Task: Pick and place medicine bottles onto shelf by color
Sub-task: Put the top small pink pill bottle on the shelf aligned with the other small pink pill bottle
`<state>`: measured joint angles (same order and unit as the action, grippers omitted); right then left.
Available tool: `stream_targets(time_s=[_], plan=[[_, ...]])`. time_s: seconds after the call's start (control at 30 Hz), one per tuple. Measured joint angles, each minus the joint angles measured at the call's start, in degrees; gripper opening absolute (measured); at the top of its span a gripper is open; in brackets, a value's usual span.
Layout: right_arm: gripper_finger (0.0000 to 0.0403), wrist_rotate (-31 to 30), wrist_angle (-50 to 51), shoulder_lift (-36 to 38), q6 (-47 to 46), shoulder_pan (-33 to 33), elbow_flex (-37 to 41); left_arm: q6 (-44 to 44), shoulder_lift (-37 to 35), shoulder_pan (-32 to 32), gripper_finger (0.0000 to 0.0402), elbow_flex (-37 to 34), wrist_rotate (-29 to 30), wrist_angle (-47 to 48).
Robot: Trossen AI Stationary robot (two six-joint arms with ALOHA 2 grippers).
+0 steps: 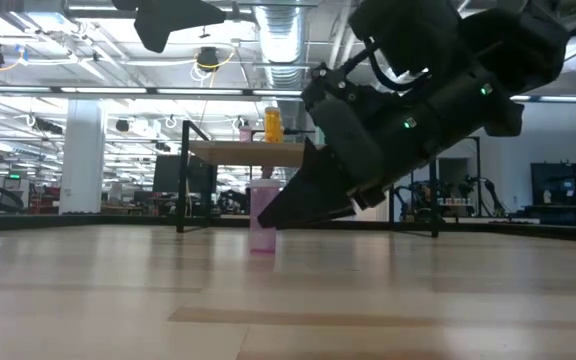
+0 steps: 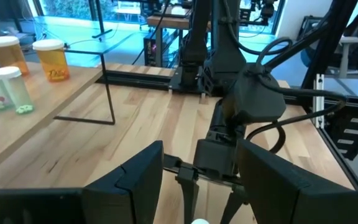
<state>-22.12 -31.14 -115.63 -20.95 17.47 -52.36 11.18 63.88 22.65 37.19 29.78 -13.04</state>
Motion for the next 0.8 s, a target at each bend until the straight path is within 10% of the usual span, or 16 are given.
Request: stream_targets(time_s=[0.8], plan=[[0.0081, -0.16, 0.33, 0.09, -0.11, 0.0, 0.0, 0.66, -0.02, 0.0, 0.019, 0.0, -0.52, 0.54]])
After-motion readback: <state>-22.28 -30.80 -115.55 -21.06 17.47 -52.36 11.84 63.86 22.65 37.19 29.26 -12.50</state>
